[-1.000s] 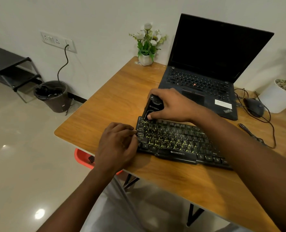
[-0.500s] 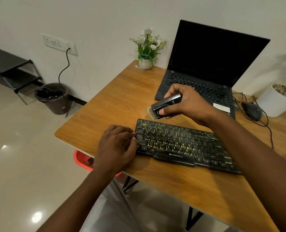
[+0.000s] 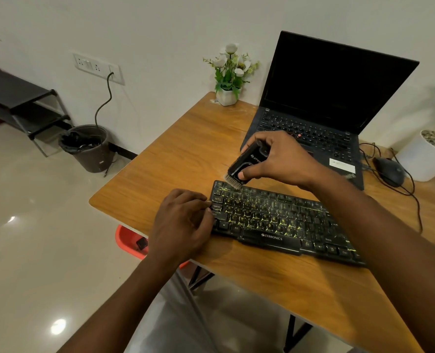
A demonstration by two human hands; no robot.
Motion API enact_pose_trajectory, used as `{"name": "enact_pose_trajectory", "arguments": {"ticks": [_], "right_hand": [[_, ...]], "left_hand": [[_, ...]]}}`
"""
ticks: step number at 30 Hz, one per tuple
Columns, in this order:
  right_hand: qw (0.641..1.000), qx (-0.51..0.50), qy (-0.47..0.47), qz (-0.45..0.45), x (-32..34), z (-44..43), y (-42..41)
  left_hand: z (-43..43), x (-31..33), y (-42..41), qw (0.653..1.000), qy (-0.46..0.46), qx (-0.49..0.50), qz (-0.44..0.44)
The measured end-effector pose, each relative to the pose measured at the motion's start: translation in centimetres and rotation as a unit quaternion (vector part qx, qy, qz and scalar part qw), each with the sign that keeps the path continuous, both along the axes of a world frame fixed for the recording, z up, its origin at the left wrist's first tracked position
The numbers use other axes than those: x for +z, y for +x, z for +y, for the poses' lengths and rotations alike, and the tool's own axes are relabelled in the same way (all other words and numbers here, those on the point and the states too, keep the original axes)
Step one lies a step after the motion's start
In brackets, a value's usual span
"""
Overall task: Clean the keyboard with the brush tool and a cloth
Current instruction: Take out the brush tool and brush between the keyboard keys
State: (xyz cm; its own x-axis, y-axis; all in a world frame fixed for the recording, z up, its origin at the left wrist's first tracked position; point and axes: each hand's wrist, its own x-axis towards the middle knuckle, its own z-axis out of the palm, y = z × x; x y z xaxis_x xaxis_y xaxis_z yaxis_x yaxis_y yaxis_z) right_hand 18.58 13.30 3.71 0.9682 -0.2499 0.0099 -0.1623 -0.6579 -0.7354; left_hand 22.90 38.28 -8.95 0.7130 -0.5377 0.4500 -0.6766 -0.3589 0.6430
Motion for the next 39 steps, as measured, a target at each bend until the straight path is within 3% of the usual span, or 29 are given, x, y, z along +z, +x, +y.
{"name": "enact_pose_trajectory", "arguments": {"ticks": [4, 12, 20, 31, 39], "right_hand": [[0.997, 0.034, -0.071, 0.003, 0.0, 1.3, 1.1], [0.989, 0.068, -0.125, 0.027, -1.2, 3.0, 2.4], [0.952, 0.111, -0.256, 0.127, 0.8, -0.1, 1.2], [0.976, 0.113, -0.183, 0.045, -0.5, 4.2, 4.3], [0.936, 0.131, -0.286, 0.157, 1.5, 0.7, 2.7]], "left_hand": [[0.0, -0.1, 0.0, 1.0, 0.008, -0.002, 0.0], [0.1, 0.0, 0.0, 1.0, 0.01, 0.0, -0.01], [-0.1, 0.0, 0.0, 1.0, 0.003, 0.006, -0.023], [-0.2, 0.0, 0.0, 1.0, 0.002, 0.0, -0.017], [-0.2, 0.0, 0.0, 1.0, 0.003, 0.007, -0.027]]}}
